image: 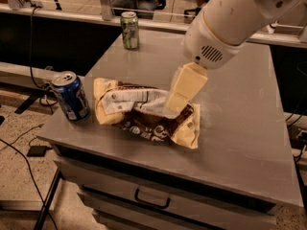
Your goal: Move brown chip bag near pepsi can
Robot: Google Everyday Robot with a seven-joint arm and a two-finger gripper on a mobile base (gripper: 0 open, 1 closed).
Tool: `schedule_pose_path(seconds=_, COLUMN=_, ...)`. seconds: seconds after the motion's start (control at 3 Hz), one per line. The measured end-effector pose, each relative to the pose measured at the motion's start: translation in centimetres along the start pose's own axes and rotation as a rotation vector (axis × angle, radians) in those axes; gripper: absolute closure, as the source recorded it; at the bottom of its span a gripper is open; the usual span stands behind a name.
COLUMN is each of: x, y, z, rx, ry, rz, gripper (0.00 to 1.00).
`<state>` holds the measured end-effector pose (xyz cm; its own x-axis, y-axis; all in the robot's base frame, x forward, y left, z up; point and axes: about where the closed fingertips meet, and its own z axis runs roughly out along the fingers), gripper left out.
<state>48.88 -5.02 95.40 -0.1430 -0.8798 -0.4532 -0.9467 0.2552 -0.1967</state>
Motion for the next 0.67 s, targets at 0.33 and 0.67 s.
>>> schedule_pose_path(seconds=0.33, x=3.1, y=-2.3, z=-3.8, rx=0.076, ry=-0.055, rz=0.036, gripper=0.0)
schedule_pose_path(seconds=0.67, x=6.8, y=-3.8, z=-8.2, rx=0.144, ry=-0.099, rz=0.025, gripper=0.0)
